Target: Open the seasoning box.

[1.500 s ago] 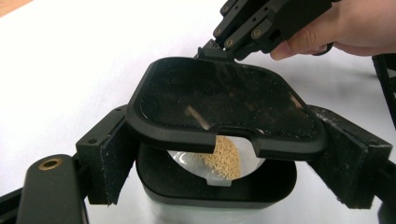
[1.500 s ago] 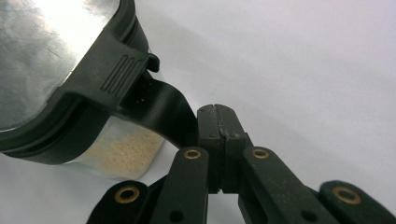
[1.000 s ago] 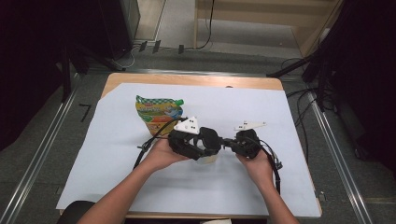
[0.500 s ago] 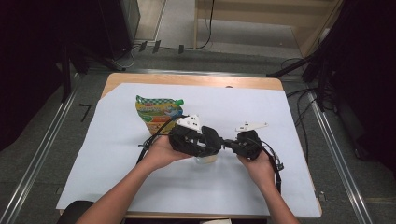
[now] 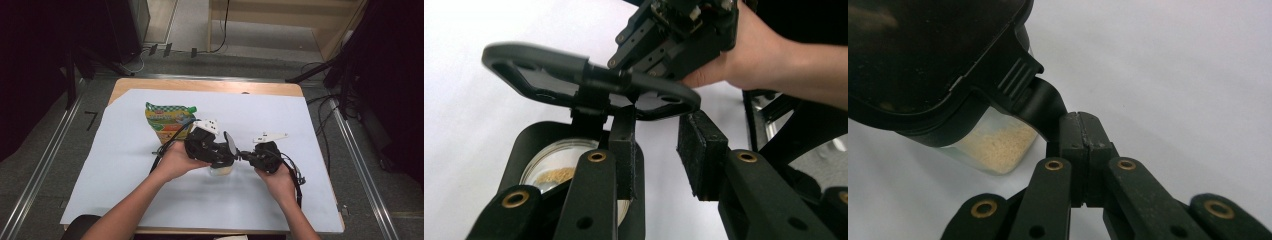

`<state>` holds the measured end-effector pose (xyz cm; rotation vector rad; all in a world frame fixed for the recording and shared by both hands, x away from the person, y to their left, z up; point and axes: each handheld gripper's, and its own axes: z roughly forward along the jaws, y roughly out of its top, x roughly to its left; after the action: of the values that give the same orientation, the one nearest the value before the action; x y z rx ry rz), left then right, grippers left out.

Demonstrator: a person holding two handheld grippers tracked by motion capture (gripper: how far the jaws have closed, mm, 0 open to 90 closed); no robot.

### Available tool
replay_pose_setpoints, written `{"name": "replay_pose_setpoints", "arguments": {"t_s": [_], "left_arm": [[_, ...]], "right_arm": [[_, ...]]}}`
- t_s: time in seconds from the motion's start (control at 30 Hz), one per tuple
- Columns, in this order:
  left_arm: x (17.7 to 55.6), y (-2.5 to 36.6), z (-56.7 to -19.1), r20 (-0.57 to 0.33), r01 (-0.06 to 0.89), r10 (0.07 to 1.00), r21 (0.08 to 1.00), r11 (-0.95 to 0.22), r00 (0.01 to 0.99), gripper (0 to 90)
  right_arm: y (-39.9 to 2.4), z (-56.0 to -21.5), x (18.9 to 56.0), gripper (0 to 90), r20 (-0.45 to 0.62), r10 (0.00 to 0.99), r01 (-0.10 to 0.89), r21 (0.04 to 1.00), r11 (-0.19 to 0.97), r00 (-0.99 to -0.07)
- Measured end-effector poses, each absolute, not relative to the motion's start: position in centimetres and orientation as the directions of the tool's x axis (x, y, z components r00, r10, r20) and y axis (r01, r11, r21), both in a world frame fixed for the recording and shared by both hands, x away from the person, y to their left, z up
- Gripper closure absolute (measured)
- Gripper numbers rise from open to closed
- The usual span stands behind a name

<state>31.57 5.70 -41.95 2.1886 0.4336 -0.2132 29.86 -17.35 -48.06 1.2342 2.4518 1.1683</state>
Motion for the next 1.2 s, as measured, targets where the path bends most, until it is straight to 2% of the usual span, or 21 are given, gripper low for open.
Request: {"name": "replay_pose_setpoints", "arguments": {"t_s": [0.57, 0.73, 0.93, 1.03, 1.1, 1.2], "left_arm": [[32.8, 3.6, -42.0, -0.339, 0.397, 0.211, 0.712, -0.580, 0.917, 71.3], [32.7, 4.0, -41.9, -0.337, 0.401, 0.222, 0.704, -0.586, 0.915, 66.3], [32.5, 6.3, -41.5, -0.337, 0.421, 0.253, 0.707, -0.569, 0.907, 62.4], [32.5, 7.6, -41.3, -0.350, 0.445, 0.276, 0.709, -0.547, 0.895, 60.5], [32.6, 8.7, -41.0, -0.376, 0.477, 0.292, 0.695, -0.539, 0.879, 56.9], [32.5, 9.8, -40.8, -0.370, 0.481, 0.309, 0.708, -0.517, 0.876, 52.5]], "right_arm": [[-17.5, -48.0, 29.5, 90.0, 0.201, 0.738, 0.617, 0.707, 0.345, -0.644], [-17.5, -47.9, 29.4, 90.0, 0.193, 0.731, 0.603, 0.716, 0.350, -0.654], [-17.7, -46.8, 27.9, 89.8, 0.195, 0.726, 0.587, 0.738, 0.335, -0.659], [-17.7, -46.4, 27.0, 87.3, 0.191, 0.717, 0.575, 0.745, 0.338, -0.670], [-17.5, -46.2, 25.7, 83.0, 0.207, 0.698, 0.570, 0.750, 0.337, -0.685], [-17.1, -46.3, 24.6, 75.9, 0.202, 0.676, 0.555, 0.752, 0.356, -0.708]]}}
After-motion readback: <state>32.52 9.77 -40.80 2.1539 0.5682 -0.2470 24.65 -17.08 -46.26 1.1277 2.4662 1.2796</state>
